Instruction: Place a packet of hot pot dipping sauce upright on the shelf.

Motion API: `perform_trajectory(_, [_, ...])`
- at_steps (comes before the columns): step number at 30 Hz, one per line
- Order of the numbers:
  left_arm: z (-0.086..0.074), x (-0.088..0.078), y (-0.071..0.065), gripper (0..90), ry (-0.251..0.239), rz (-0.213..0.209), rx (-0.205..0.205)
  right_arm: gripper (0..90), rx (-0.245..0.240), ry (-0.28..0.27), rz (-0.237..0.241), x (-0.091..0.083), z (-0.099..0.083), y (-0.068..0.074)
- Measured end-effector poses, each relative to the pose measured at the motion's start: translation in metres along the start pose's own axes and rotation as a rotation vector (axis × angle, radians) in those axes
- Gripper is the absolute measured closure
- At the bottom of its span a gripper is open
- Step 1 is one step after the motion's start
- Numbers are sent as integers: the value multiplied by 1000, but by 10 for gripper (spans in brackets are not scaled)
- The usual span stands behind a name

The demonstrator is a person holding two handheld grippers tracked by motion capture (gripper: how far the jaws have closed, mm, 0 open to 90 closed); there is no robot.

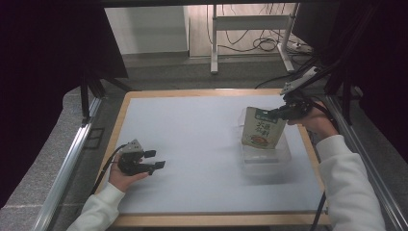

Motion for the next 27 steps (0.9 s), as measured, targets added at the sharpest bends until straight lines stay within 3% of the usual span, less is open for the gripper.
perform_trajectory(5, [0, 0, -1, 333, 0, 0, 1, 708, 37, -27, -42, 1, 0, -4])
perform_trajectory(8, [1, 0, 0, 333, -1, 0, 1, 573, 84, -65, -101, 1, 5, -7])
perform_trajectory(11, [1, 0, 0, 333, 0, -1, 1, 523, 104, -96, -137, -3, 9, -9])
perform_trajectory(15, [1, -1, 0, 333, -1, 0, 3, 468, 145, -157, -143, -9, 17, -5])
perform_trajectory(19, [1, -1, 0, 333, -3, 0, 4, 425, 152, -182, -148, -10, 22, 0])
perform_trajectory(27, [2, -2, 0, 333, -7, 0, 8, 359, 154, -264, -113, -16, 37, 29])
Point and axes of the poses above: each handheld gripper's, and its own axes: x roughly forward along the jaws, z roughly out of its top, y roughly to its left, the point moved 7 cm from there along x, roughly forward along the jaws, and after that the axes turned 14 degrees about y, right-handed, at the moved point
